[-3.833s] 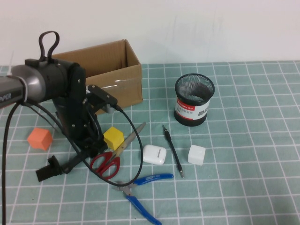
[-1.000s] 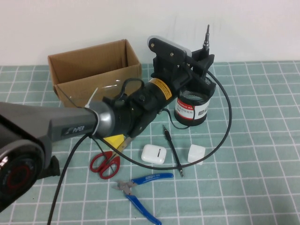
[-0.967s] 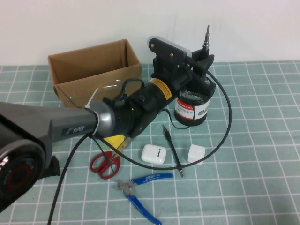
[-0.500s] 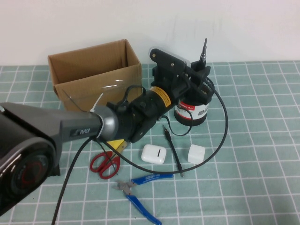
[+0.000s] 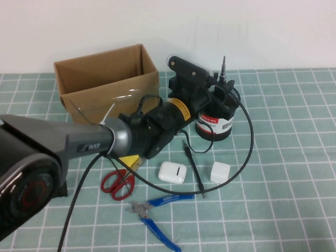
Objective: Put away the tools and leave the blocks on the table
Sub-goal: Place the picked object into the round holder, then pick up the scissors from the table
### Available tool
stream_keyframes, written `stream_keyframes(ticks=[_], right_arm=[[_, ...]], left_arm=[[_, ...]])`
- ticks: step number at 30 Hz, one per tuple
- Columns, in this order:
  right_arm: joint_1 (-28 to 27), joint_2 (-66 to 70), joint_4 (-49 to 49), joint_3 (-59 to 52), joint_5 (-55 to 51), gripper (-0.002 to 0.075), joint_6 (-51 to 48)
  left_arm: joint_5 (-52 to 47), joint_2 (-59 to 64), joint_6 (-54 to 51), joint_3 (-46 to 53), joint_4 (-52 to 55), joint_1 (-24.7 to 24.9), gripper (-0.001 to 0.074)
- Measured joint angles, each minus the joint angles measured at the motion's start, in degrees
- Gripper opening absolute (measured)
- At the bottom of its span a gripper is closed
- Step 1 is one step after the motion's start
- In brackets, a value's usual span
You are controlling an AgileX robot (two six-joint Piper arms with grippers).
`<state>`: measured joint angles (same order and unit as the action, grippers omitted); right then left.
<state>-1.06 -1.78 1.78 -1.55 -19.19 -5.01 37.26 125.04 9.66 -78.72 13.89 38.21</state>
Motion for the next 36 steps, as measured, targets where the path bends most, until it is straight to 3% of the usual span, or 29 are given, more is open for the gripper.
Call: stream_keyframes(ticks=[7,10,18,21,30,36], right_arm=[[0.0,0.0,0.0,0.0,0.0,-0.0006,0.0],[0.0,0.0,0.0,0.0,0.0,-0.0006,0.14],[0.0,0.0,0.0,0.0,0.0,-0.0006,0.14],[0.0,0.0,0.0,0.0,0.0,-0.0006,0.03],[0.0,0.0,0.0,0.0,0.0,-0.0006,0.03],[0.0,0.0,0.0,0.0,0.0,-0.0006,0.03]], left_arm=[[-5.87,-3.59,3.63,0.0,0.0,0.0,0.0323],[-16.46,-7.59,4.39,0.0,0.0,0.24,0.0305],[-48.64,-23.98,2.45,0.0,0.0,4.17,0.0123],[-60.97,-28.88,1.84,0.0,-0.66,5.02,0.0087],[-89.06,-33.26,1.48,0.0,-3.07,5.7,0.0071],[-97.51,-33.39,0.2,0.0,-2.97,7.58,0.007]])
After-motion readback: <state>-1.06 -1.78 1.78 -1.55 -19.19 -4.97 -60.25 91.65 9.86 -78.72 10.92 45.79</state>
